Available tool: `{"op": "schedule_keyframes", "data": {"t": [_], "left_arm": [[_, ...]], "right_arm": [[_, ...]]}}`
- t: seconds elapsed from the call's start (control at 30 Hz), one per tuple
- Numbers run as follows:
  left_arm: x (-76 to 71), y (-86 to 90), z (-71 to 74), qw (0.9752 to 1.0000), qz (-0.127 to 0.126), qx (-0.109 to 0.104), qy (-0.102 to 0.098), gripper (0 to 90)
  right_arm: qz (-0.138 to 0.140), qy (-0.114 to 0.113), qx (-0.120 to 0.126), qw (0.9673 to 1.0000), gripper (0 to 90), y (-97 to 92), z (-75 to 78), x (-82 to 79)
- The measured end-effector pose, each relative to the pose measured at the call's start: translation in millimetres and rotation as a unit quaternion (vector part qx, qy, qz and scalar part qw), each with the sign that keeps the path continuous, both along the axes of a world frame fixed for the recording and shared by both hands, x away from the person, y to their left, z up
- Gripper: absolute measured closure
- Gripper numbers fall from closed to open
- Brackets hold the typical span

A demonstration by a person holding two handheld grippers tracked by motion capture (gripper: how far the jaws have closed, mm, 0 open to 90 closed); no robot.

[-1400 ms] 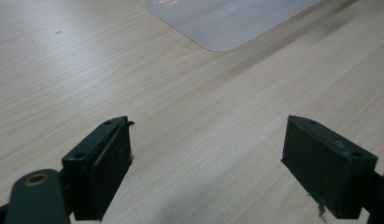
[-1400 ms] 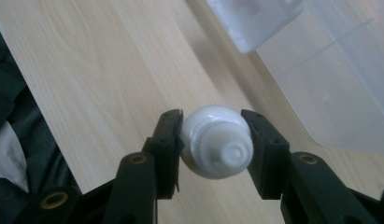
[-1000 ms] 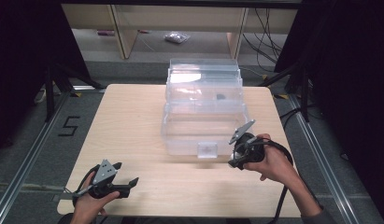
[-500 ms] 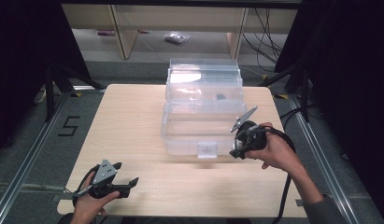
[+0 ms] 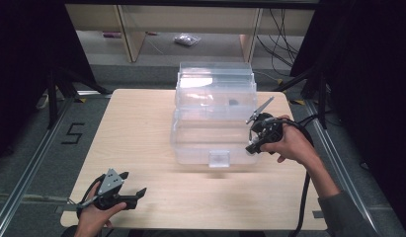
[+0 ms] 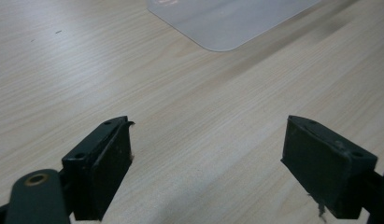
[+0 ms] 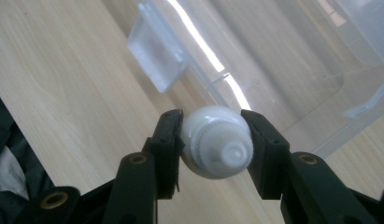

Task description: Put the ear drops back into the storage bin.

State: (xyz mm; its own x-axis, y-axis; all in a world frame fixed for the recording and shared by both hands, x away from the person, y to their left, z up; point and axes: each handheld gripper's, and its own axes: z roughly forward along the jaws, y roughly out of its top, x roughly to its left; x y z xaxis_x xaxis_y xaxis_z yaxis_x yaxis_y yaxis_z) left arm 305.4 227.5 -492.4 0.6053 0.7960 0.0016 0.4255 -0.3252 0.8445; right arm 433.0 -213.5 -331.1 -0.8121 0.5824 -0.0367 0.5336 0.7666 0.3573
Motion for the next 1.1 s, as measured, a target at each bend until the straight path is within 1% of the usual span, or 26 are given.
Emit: {"op": "schedule_keyframes", "data": {"t": [0.03,0.07,0.13,0.17,0.2,0.23,0.27,0.3,0.33,0.4,0.43,0.47,0.5,0.53,0.6,0.67,0.7,0.73,0.77,0.8,0.83,0.87,0.97,1.03,1.1], "left_arm": [[0.0,0.0,0.0,1.0000,0.000,0.000,0.000,15.3],[0.0,0.0,0.0,1.0000,0.000,0.000,0.000,15.3],[0.1,0.1,0.0,1.0000,0.000,0.000,0.000,15.3],[0.1,0.2,0.0,1.0000,0.000,-0.001,-0.001,15.3],[0.0,0.2,0.0,1.0000,0.000,-0.001,-0.001,15.3],[0.0,0.1,0.0,1.0000,0.000,-0.001,-0.001,15.3],[-0.1,-0.3,-0.2,1.0000,0.001,-0.004,-0.001,15.3],[-0.1,-0.3,-0.2,1.0000,0.001,-0.004,-0.001,15.3],[-0.1,-0.3,-0.2,1.0000,0.001,-0.004,-0.001,15.3],[-0.1,-0.2,-0.2,1.0000,0.001,-0.004,-0.001,15.3],[-0.1,0.2,0.0,1.0000,0.000,-0.002,-0.001,15.3],[0.0,0.1,-0.1,1.0000,0.000,-0.002,-0.001,15.3],[0.0,0.1,-0.1,1.0000,0.000,-0.002,-0.001,15.3],[-0.1,-0.3,-0.2,1.0000,0.001,-0.004,-0.001,15.3],[0.0,0.0,-0.1,1.0000,0.000,-0.002,-0.001,15.3],[0.0,-0.2,-0.2,1.0000,0.001,-0.004,-0.001,15.3],[-0.1,-0.3,-0.2,1.0000,0.001,-0.005,-0.001,15.3],[-0.1,-0.3,-0.2,1.0000,0.001,-0.005,-0.001,15.3],[-0.1,-0.3,-0.2,1.0000,0.001,-0.005,-0.001,15.3],[-0.4,-0.4,-0.2,1.0000,0.002,-0.006,-0.001,15.3],[-0.4,-0.4,-0.2,1.0000,0.002,-0.006,-0.001,15.3],[-0.1,-0.2,-0.3,1.0000,0.001,-0.005,-0.001,15.3],[-0.1,-0.2,-0.2,1.0000,0.001,-0.006,-0.001,15.3],[-0.1,-0.2,-0.3,1.0000,0.001,-0.006,-0.001,15.3],[0.0,0.3,-0.1,1.0000,0.000,-0.003,-0.001,15.3]], "right_arm": [[-0.006,0.000,-0.002,1.0000,60.2,0.1,0.2,1.7],[-0.006,0.000,-0.002,1.0000,60.2,0.1,0.2,1.7],[-0.009,0.001,-0.007,0.9999,60.2,-0.8,0.9,7.0],[-0.008,0.001,-0.007,0.9999,60.2,-0.7,0.9,9.4],[-0.002,0.003,-0.003,1.0000,60.2,-0.6,1.0,12.4],[-0.011,0.009,-0.002,0.9999,60.2,-0.5,1.4,14.4],[-0.014,0.008,-0.003,0.9999,60.2,-1.1,0.7,20.5],[-0.024,0.012,-0.003,0.9996,60.2,-1.1,0.6,22.4],[-0.024,0.012,-0.003,0.9996,60.2,-1.1,0.6,22.4],[-0.022,0.012,-0.004,0.9997,60.3,-3.1,-1.2,29.1],[-0.033,0.013,-0.005,0.9993,60.2,-3.4,-2.0,30.8],[-0.039,0.018,-0.001,0.9991,60.2,-4.8,-3.9,35.8],[-0.038,0.017,-0.003,0.9991,60.2,-6.2,-4.9,39.1],[-0.044,0.020,-0.002,0.9988,60.2,-6.3,-6.2,40.8],[-0.046,0.020,-0.002,0.9987,60.2,-6.9,-7.7,43.4],[-0.056,0.023,-0.002,0.9981,60.2,-7.5,-11.5,50.3],[-0.056,0.023,-0.002,0.9981,60.2,-7.5,-11.5,50.3],[-0.059,0.027,-0.002,0.9979,60.2,-7.7,-14.7,55.2],[-0.059,0.027,-0.002,0.9979,60.2,-7.7,-14.7,55.2],[-0.065,0.026,-0.006,0.9975,60.2,-7.8,-18.1,59.8],[-0.065,0.026,-0.006,0.9975,60.2,-7.8,-18.1,59.8],[-0.069,0.031,-0.007,0.9971,60.2,-7.9,-21.5,64.2],[-0.074,0.032,-0.008,0.9967,60.2,-7.9,-24.6,68.2],[-0.078,0.033,-0.013,0.9963,60.2,-8.1,-30.4,74.2],[-0.078,0.034,-0.016,0.9963,60.2,-8.2,-32.8,76.3]]}}
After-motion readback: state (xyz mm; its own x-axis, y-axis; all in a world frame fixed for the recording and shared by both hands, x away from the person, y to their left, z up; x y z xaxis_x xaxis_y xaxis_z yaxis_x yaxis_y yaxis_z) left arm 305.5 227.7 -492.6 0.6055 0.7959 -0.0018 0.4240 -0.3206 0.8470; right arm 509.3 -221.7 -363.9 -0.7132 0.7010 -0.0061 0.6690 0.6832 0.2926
